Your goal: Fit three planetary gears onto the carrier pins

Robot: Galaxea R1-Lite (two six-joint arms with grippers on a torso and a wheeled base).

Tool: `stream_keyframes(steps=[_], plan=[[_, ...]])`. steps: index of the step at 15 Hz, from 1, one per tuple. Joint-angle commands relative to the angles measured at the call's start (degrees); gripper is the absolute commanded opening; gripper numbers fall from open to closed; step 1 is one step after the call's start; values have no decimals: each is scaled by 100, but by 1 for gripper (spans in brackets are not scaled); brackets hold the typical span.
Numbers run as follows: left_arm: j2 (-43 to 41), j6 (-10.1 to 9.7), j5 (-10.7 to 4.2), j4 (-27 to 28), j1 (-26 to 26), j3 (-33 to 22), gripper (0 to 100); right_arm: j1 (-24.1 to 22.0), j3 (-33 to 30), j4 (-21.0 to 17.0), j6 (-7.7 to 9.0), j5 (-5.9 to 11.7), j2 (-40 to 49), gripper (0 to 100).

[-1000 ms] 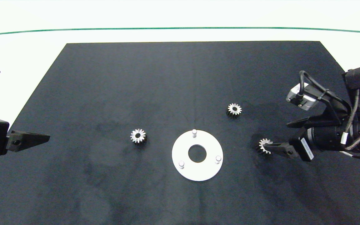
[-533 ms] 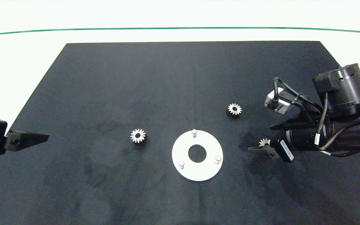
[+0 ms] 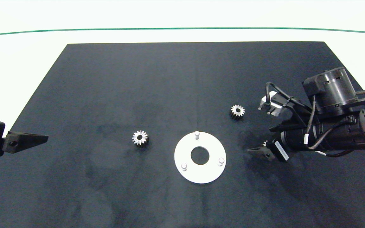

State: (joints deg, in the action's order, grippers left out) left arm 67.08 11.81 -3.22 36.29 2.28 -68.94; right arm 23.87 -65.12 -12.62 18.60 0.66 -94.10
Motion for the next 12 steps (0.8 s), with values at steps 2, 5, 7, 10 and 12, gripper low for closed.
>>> stream_keyframes(steps=[2, 5, 7, 10, 12], plan=[[-20, 5, -3, 18, 1, 3, 100, 92, -27, -4, 12, 101, -135, 100], [-20, 5, -3, 18, 1, 3, 100, 100, 8, -13, 21, 119, -117, 100], [-20, 5, -3, 18, 1, 3, 100, 83, 43, -21, 38, 128, -91, 100], [-38, 5, -3, 18, 1, 3, 100, 39, 114, -101, 38, 242, -38, 100], [-46, 5, -3, 18, 1, 3, 100, -93, 140, -101, 38, 242, -65, 100]])
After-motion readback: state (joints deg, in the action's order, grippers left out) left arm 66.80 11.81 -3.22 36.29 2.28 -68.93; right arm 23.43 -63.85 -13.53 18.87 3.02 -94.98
